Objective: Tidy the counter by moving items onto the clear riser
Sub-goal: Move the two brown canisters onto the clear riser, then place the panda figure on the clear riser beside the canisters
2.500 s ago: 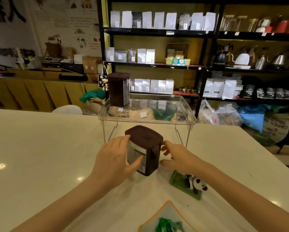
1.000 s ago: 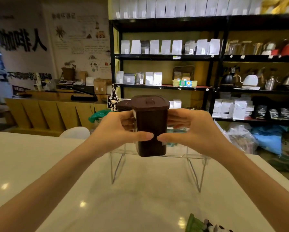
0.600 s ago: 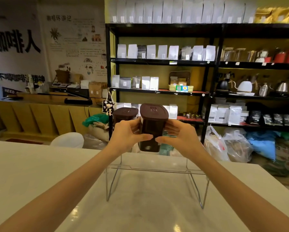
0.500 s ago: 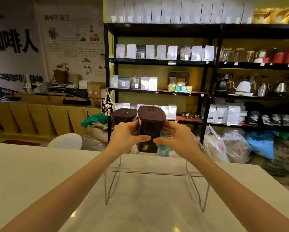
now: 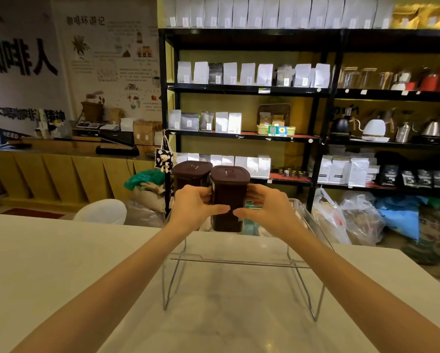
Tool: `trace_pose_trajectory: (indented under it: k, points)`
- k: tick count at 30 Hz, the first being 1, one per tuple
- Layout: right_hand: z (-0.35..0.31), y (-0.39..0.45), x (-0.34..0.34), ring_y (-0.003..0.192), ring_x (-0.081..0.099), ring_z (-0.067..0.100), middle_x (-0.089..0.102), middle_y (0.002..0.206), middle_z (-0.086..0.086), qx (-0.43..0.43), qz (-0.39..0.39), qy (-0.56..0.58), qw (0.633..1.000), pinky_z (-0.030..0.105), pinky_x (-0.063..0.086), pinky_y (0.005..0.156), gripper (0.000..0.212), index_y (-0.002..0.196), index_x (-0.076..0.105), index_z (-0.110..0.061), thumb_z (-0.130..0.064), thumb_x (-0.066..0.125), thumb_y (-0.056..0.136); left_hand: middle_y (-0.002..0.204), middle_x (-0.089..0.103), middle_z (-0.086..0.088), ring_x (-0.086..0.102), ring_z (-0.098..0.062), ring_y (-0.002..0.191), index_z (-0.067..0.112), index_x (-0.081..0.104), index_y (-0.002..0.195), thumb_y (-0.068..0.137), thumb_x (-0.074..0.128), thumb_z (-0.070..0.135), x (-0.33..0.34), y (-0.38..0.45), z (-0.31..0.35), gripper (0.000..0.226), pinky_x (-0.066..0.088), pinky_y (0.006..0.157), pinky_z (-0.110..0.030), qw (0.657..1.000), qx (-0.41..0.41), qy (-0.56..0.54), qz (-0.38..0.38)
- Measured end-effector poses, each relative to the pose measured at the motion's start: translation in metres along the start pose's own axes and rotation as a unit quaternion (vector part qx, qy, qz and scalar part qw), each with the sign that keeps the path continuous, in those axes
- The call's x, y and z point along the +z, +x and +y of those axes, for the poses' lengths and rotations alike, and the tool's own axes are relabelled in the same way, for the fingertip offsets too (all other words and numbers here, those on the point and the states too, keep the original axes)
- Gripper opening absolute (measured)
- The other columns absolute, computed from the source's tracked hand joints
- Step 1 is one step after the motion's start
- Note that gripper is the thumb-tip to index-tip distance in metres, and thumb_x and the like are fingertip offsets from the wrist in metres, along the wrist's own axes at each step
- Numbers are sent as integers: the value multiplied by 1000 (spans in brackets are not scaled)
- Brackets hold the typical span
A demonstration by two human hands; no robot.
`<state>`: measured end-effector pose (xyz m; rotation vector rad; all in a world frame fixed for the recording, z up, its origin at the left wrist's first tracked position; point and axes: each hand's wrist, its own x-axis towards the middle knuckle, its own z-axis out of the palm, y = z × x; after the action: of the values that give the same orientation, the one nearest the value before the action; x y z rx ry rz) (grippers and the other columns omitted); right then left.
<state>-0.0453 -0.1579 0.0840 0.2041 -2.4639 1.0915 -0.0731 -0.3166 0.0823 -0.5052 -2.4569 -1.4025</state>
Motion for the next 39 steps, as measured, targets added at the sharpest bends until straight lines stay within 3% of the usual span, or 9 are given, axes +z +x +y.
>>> trace_pose_trajectory:
  k: [4,10,16,25,27,31,34,39]
  points:
    - [1,2,1,111,59,19,64,123,6,3,6,-13,1000,31,44,95,56,123,52,-13,-20,74,72,110,72,-11,67,-20,103,7,64,114,72,75,17,3,2,1,44,50,92,-34,999,4,39,17]
    - [3,6,6,112,57,21,61,124,9,19,17,3,1000,27,43,90,56,121,48,-10,-20,74,72,100,75,-14,70,-21,92,5,69,104,74,74,21,6,8,1,35,55,86,-34,994,22,100,46]
    - [9,6,9,111,57,21,59,124,10,31,7,9,999,24,41,87,46,119,44,-7,-17,67,80,93,74,-15,69,-23,85,2,70,96,76,72,23,13,12,4,29,50,73,-28,990,27,127,60]
    - [10,3,12,112,56,25,58,124,12,39,-30,-36,998,33,45,94,40,121,44,-9,-16,59,85,96,73,-15,68,-25,89,2,67,98,79,69,27,17,14,3,31,47,71,-27,982,29,175,70]
    - [8,0,8,112,55,25,58,125,11,35,-45,-74,996,32,45,92,39,121,45,-9,-19,58,86,97,72,-15,67,-26,89,3,66,100,81,66,31,17,12,5,35,48,70,-30,970,42,231,67]
    - [2,-13,-9,112,55,24,57,127,11,22,-124,-179,976,36,46,94,39,123,49,-13,-26,55,87,91,69,-14,65,-29,84,3,62,95,86,56,39,14,3,16,38,44,63,-32,908,111,397,68]
    - [-5,-33,-28,118,52,23,53,134,8,6,-128,-207,970,36,45,98,44,129,45,-16,-31,53,88,87,69,-12,66,-28,79,6,61,93,89,50,41,10,-3,22,38,43,60,-32,877,132,457,73]
    - [-9,-90,-56,129,39,16,45,141,0,-59,-111,-244,962,33,34,108,46,132,41,-22,-35,49,89,92,70,-10,67,-26,81,10,63,102,89,47,45,16,-29,26,40,49,63,-33,889,164,417,95]
